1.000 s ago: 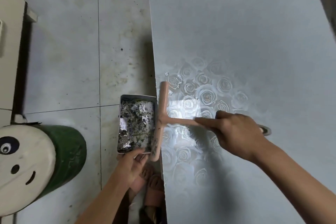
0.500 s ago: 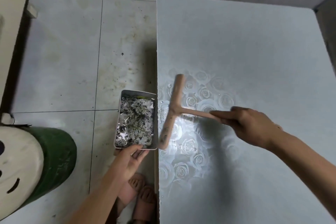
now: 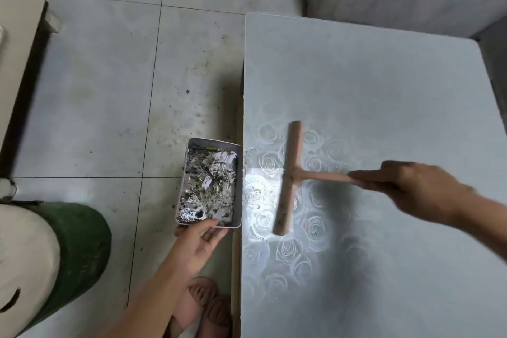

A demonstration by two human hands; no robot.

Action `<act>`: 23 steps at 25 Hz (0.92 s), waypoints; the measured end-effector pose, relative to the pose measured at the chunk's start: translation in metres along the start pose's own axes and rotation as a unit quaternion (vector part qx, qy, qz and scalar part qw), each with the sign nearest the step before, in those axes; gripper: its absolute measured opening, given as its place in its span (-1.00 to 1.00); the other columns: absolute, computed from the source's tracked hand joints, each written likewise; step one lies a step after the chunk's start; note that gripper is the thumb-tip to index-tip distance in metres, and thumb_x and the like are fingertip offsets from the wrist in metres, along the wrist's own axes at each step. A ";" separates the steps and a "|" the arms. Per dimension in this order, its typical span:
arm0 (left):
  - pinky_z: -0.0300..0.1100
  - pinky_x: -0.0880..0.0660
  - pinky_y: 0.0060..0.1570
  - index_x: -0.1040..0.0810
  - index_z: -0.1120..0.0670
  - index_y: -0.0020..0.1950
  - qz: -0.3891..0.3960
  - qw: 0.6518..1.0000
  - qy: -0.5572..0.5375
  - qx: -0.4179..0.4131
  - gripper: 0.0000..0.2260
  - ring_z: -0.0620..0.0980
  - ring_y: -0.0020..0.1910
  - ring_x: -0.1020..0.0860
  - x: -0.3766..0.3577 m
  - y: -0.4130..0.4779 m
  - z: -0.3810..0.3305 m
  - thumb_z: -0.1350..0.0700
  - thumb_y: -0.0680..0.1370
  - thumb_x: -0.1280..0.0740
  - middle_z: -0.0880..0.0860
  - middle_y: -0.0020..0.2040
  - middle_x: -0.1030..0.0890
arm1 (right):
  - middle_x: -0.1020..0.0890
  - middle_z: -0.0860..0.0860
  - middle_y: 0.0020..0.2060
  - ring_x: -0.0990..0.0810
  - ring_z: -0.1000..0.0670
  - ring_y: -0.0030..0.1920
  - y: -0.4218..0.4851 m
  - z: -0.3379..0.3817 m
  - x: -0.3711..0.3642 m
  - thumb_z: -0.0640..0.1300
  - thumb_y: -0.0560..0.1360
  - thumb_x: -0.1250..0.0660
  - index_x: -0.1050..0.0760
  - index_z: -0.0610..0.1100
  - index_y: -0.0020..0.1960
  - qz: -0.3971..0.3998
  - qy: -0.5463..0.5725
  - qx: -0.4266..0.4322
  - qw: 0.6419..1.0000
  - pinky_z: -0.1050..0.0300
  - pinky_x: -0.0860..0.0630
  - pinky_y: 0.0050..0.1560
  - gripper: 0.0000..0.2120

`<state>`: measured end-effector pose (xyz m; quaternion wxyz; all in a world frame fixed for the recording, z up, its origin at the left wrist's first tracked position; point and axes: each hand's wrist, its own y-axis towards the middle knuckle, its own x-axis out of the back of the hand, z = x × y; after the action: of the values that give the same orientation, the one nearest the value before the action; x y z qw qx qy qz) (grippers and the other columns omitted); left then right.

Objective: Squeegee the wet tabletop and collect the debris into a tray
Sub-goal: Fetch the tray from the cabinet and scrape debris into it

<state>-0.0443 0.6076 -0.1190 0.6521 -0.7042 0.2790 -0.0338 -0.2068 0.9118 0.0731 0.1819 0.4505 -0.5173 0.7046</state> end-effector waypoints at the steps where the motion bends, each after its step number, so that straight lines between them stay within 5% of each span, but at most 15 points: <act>1: 0.10 -0.59 -0.19 -0.47 0.21 -0.18 0.001 1.000 0.000 -0.002 -0.80 0.11 -0.10 -0.56 -0.002 0.002 -0.002 0.48 0.49 -0.21 0.18 -0.34 -0.64 | -0.39 0.17 -0.16 -0.55 0.03 0.01 0.010 0.019 -0.004 0.07 0.61 -0.05 -0.16 0.45 0.37 0.001 0.009 0.022 1.000 0.12 -0.46 -0.07 -0.60; 7: 0.03 -0.64 -0.23 -0.45 0.23 -0.15 0.010 1.000 0.007 0.004 -0.82 0.09 -0.11 -0.56 -0.002 0.010 -0.008 0.49 0.48 -0.20 0.18 -0.32 -0.64 | -0.38 0.14 -0.20 -0.54 -0.01 -0.11 0.046 0.065 0.006 -0.02 0.60 -0.06 -0.16 0.46 0.37 -0.083 -0.010 0.101 0.991 0.13 -0.30 -0.25 -0.53; 10: 0.09 -0.62 -0.19 -0.49 0.22 -0.09 0.023 1.000 -0.008 0.009 -0.80 0.12 -0.04 -0.59 -0.002 0.010 -0.007 0.49 0.46 -0.21 0.18 -0.26 -0.68 | -0.41 0.19 -0.27 -0.49 0.06 -0.20 0.016 0.018 0.022 0.04 0.57 -0.09 -0.20 0.49 0.32 -0.064 0.018 0.031 0.997 0.16 -0.37 -0.28 -0.57; 13: 0.08 -0.63 -0.21 -0.50 0.21 -0.10 0.020 1.000 -0.009 0.008 -0.78 0.12 -0.05 -0.59 -0.003 0.009 -0.006 0.50 0.46 -0.22 0.18 -0.27 -0.68 | -0.41 0.17 -0.20 -0.56 0.06 -0.04 0.003 0.020 0.013 0.05 0.61 -0.06 -0.12 0.50 0.35 -0.021 -0.045 -0.015 0.999 0.19 -0.41 -0.20 -0.57; 18: 0.06 -0.64 -0.22 -0.50 0.21 -0.08 0.021 1.000 -0.005 0.001 -0.78 0.08 -0.22 -0.69 -0.003 0.006 -0.006 0.50 0.46 -0.20 0.17 -0.24 -0.69 | -0.41 0.11 -0.23 -0.55 -0.05 -0.14 0.026 0.069 -0.017 -0.01 0.59 -0.05 -0.21 0.43 0.36 -0.098 0.062 0.002 0.993 0.09 -0.36 -0.29 -0.56; 23: 0.06 -0.64 -0.24 -0.51 0.19 -0.11 0.012 1.000 0.004 0.007 -0.76 0.11 -0.18 -0.67 0.005 -0.002 -0.004 0.50 0.45 -0.22 0.16 -0.26 -0.68 | -0.50 0.11 -0.32 -0.56 0.05 -0.28 -0.093 0.008 -0.063 -0.20 0.52 -0.29 -0.16 0.63 0.22 -0.081 0.125 -0.161 0.976 0.06 -0.53 -0.28 -0.29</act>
<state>-0.0406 0.6019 -0.1182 0.6562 -0.6961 0.2897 -0.0311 -0.1029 0.9551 0.0739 0.3719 0.3642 -0.5588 0.6456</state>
